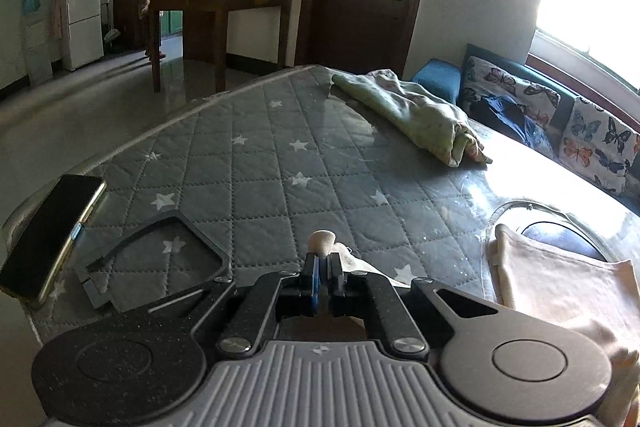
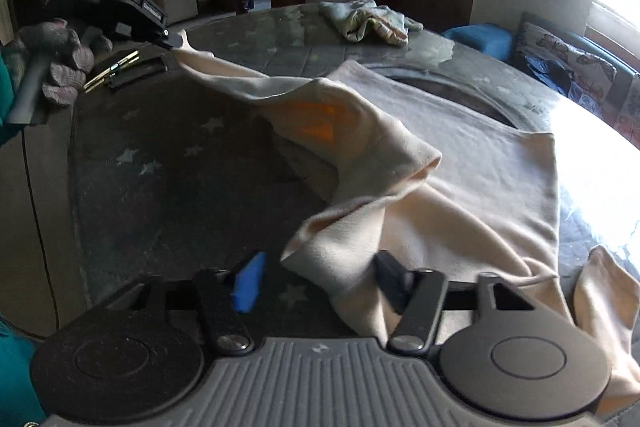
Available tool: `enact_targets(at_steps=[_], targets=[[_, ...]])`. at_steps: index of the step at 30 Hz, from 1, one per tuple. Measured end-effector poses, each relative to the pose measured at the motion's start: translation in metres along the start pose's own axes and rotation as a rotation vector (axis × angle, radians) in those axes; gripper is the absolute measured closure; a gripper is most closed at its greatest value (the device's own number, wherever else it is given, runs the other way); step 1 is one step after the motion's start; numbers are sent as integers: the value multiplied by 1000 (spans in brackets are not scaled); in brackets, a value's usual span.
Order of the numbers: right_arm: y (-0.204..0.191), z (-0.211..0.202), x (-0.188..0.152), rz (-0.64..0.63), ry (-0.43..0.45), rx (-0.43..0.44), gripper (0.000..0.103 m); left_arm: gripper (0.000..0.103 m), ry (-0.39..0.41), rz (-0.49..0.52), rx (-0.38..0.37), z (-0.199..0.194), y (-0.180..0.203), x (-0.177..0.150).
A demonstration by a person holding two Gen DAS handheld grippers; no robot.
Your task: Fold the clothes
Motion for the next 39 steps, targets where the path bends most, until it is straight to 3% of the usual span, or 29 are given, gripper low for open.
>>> enact_targets(at_steps=[1, 3, 5, 13, 16, 23, 24, 27, 29, 35, 39], targets=[[-1, 0, -1, 0, -2, -2, 58, 99, 3, 1, 1, 0, -2, 1], [0, -4, -1, 3, 10, 7, 78, 99, 9, 4, 5, -1, -5, 3], [1, -10, 0, 17, 22, 30, 88, 99, 15, 7, 11, 0, -8, 6], [-4, -38, -23, -34, -54, 107, 90, 97, -17, 54, 59, 16, -23, -2], [-7, -37, -28, -39, -62, 117, 86, 94, -47, 56, 70, 24, -29, -8], [-14, -54, -17, -68, -39, 141, 62, 87, -36, 75, 99, 19, -42, -6], [-13, -57, -13, -66, -24, 142, 55, 82, -32, 75, 98, 16, -43, -5], [-13, -66, -5, -62, 21, 137, 50, 71, -21, 76, 84, 6, -42, -2], [-9, -66, 1, -52, 51, 117, 44, 71, -8, 86, 48, -5, -34, -1], [8, -45, -4, 16, 40, 57, 44, 71, 28, 143, -115, -42, 6, -7], [4, -43, -8, 19, 37, 72, 44, 71, 33, 234, -248, -64, 45, -24]])
Point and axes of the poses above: each gripper's, at about its wrist camera, not at the fingertips, and z roughly the way its jaws point, y to its right, x to its top, the point moved 7 cm from there along z, roughly the way its jaws point, and after that the axes turned 10 degrees about x, right-handed, at the moved point
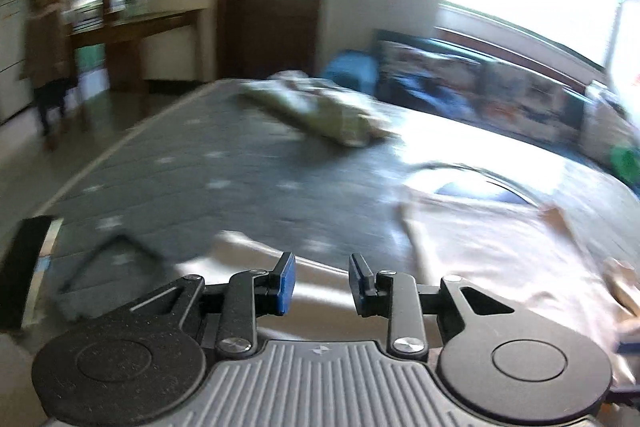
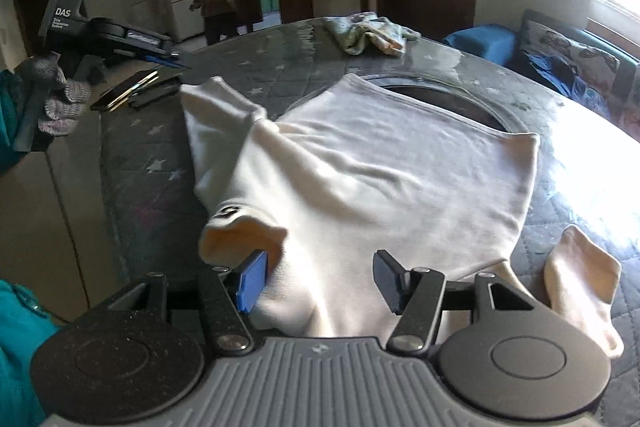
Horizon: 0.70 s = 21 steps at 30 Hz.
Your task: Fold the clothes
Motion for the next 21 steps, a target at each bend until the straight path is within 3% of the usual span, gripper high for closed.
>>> enact_targets(at_steps=[5, 8, 13, 17, 20, 21], targets=[[-13, 0, -4, -40, -13, 14, 44, 71, -16, 121, -177, -16, 61, -17], [-20, 3, -8, -62, -28, -3, 44, 62, -19, 220, -287, -31, 94, -35], [-28, 5, -18, -88, -47, -18, 49, 56, -15, 386, -391, -50, 134, -68], [-28, 6, -23, -97, -44, -55, 55, 55, -12, 465, -386, -50, 151, -91], [-26, 4, -23, -96, -36, -72, 71, 56, 3, 508, -351, -47, 155, -102], [-25, 4, -23, -93, -35, -74, 76, 62, 5, 520, -345, -47, 155, -105]])
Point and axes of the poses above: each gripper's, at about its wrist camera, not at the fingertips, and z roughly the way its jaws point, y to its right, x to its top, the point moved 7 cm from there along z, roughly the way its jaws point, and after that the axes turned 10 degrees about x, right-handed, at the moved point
